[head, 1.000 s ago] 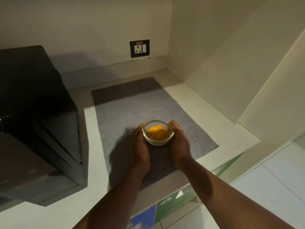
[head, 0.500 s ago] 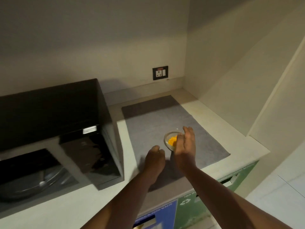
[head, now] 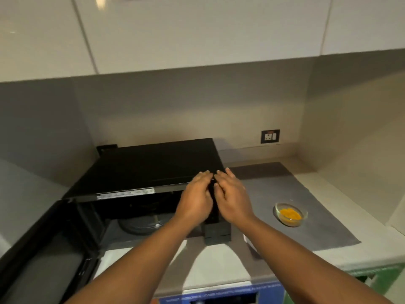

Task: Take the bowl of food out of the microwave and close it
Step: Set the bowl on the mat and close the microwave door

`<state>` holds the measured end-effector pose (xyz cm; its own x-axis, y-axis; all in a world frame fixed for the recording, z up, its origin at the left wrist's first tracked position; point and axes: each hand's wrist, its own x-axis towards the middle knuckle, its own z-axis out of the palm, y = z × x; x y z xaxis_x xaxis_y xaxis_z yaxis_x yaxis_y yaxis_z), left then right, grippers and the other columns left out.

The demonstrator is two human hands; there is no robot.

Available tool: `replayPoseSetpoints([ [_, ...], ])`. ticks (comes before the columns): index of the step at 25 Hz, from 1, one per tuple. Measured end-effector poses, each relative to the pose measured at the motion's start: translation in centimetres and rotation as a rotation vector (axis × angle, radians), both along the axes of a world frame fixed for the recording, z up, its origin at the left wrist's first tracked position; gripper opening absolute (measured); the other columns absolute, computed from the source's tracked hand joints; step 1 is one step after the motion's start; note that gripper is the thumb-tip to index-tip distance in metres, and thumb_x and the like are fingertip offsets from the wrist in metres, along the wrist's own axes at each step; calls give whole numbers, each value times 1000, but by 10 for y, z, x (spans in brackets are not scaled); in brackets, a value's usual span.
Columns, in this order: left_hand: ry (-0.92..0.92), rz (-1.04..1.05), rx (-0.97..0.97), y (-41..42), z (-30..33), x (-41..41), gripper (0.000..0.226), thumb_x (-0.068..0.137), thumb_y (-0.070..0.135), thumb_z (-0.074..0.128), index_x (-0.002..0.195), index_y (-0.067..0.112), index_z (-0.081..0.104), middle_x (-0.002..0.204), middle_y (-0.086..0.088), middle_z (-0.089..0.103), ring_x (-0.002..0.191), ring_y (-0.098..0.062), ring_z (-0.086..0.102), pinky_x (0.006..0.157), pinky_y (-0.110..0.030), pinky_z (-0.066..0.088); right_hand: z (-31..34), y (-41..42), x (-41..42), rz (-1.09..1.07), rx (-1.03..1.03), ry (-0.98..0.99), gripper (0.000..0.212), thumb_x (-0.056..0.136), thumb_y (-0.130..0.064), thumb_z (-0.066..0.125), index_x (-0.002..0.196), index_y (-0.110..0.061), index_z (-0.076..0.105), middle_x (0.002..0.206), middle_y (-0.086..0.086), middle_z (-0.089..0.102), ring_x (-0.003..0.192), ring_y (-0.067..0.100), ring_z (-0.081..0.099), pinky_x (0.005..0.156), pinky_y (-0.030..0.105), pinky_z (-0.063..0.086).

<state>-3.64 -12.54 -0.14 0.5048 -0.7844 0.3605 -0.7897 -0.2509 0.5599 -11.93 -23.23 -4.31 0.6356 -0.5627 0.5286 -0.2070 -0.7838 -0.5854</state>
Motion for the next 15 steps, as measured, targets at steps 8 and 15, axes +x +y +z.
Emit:
replayPoseSetpoints([
  [8,-69,552,299,164,6,110,36,91,2,52,124,7,64,133,-16,63,127,-35,59,103,-44,51,-26,36,34,-190,-352,211,46,101,-23,46,142,-3,56,149,18,57,143,34,46,118,50,36],
  [15,11,916,699,247,4,145,80,97,24,54,163,11,11,173,-8,15,152,-47,22,116,-66,29,-26,53,45,-246,-347,203,45,97,-14,56,140,2,56,147,23,56,142,40,46,118,54,32],
])
